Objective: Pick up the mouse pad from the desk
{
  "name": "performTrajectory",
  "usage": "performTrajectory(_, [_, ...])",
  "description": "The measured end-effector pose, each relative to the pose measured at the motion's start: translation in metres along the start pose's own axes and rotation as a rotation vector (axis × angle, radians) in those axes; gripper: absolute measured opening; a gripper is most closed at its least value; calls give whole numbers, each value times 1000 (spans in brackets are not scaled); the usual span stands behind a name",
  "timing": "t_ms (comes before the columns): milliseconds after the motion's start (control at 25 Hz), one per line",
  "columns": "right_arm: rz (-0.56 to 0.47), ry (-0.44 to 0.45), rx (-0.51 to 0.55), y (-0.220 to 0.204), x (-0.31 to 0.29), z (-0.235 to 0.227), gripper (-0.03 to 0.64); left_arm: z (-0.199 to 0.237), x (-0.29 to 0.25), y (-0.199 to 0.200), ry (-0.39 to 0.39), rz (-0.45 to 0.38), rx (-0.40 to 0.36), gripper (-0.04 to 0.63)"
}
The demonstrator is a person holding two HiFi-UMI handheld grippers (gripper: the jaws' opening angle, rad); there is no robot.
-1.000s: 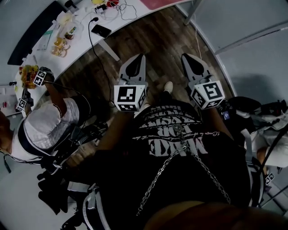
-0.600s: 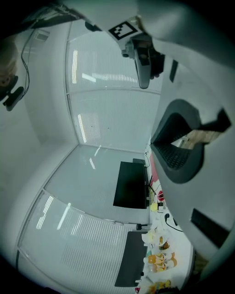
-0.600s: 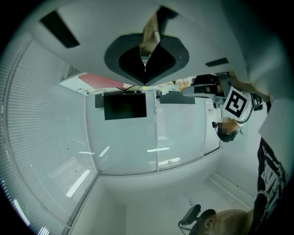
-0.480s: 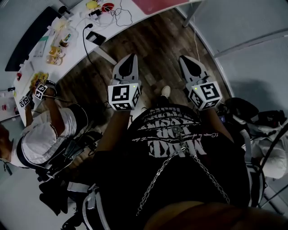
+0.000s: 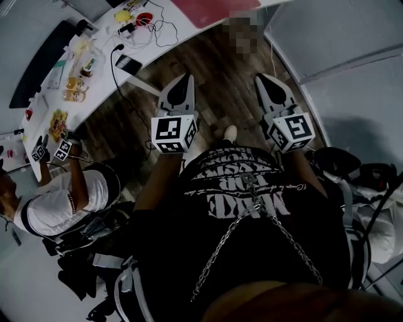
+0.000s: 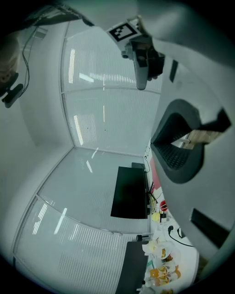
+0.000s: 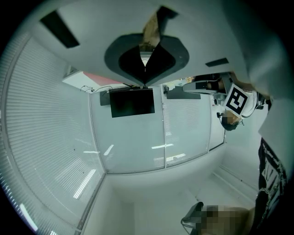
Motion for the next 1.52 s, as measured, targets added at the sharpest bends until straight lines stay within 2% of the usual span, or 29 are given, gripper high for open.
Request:
performTrajectory(440, [-30,19,5,22,3,-86,0,-42,-69,27,17,-33,3,6])
performTrajectory(720, [-41,3,-22,33,8,-124,0,-67,-93,34,9,-15,-11,6])
performTrajectory(1080, [-28,-3,-47,14,-1,-147,0,-62,-116,23,26,2,-8,6])
performTrajectory(1520, [0,-57,-59,15,-32,-180,0,-56,-176,25,-51,23,-6,6])
Point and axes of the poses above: the fingertips, and each gripper's own axes: x backward along the fingers, z to its left, y out of its top, the point moved 9 cm from there along x, backward along the fingers, and after that the axes turned 9 degrees about y, right-handed, at the moved point
